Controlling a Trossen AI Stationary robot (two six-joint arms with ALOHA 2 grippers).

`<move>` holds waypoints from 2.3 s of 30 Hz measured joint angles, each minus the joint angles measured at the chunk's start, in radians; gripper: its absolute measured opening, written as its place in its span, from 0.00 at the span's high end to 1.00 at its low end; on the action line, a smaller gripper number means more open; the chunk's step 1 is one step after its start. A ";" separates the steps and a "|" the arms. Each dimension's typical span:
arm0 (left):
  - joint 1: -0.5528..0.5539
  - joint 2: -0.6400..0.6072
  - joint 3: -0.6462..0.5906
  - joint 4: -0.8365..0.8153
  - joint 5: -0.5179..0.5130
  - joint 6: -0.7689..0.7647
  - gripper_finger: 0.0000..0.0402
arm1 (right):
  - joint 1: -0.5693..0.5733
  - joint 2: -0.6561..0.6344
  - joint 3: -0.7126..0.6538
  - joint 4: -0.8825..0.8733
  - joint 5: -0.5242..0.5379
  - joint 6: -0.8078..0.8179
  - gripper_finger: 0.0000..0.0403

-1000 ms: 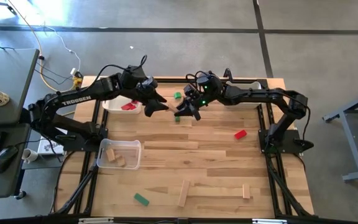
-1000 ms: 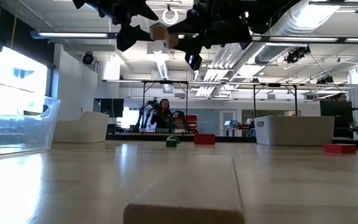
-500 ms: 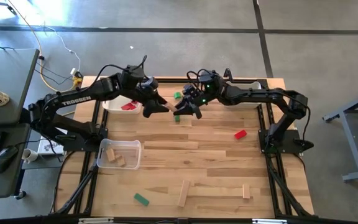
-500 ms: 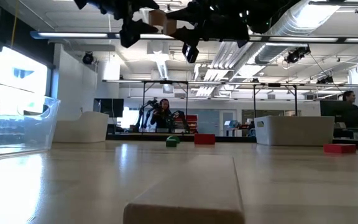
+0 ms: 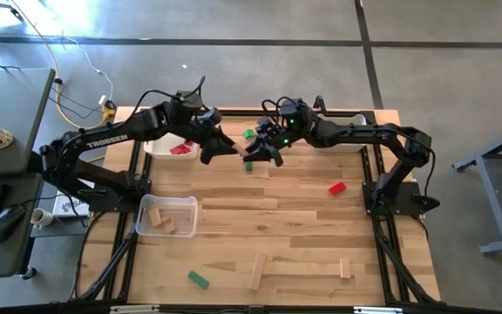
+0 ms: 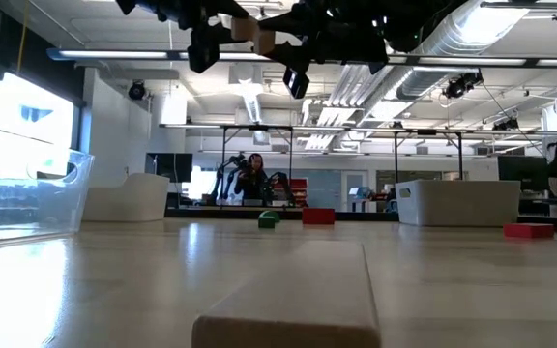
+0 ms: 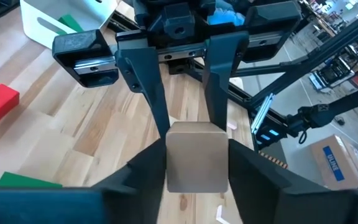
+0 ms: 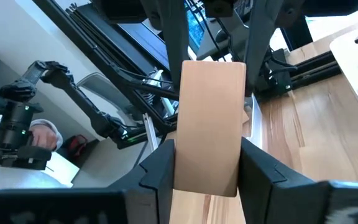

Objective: Sort & place blocks by color
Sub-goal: Put the cream rectangle into the transparent bin

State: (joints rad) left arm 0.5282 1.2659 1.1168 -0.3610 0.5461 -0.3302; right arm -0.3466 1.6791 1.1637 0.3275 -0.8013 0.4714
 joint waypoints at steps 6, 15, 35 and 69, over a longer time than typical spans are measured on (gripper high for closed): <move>0.001 0.000 0.000 -0.004 0.003 0.009 0.75 | 0.000 0.000 0.000 0.000 -0.003 -0.002 0.69; 0.000 0.000 0.000 -0.098 -0.007 0.016 0.73 | 0.000 0.000 0.000 -0.027 0.005 0.008 0.49; -0.154 0.000 0.000 -0.666 -0.066 0.082 0.74 | 0.000 0.000 0.000 -0.425 0.162 -0.124 0.48; -0.414 -0.001 -0.217 -1.000 -0.200 0.045 0.72 | 0.001 0.000 0.000 -1.064 0.555 -0.346 0.48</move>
State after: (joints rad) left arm 0.1146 1.2648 0.9001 -1.3610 0.3456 -0.2849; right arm -0.3460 1.6794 1.1640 -0.7361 -0.2464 0.1256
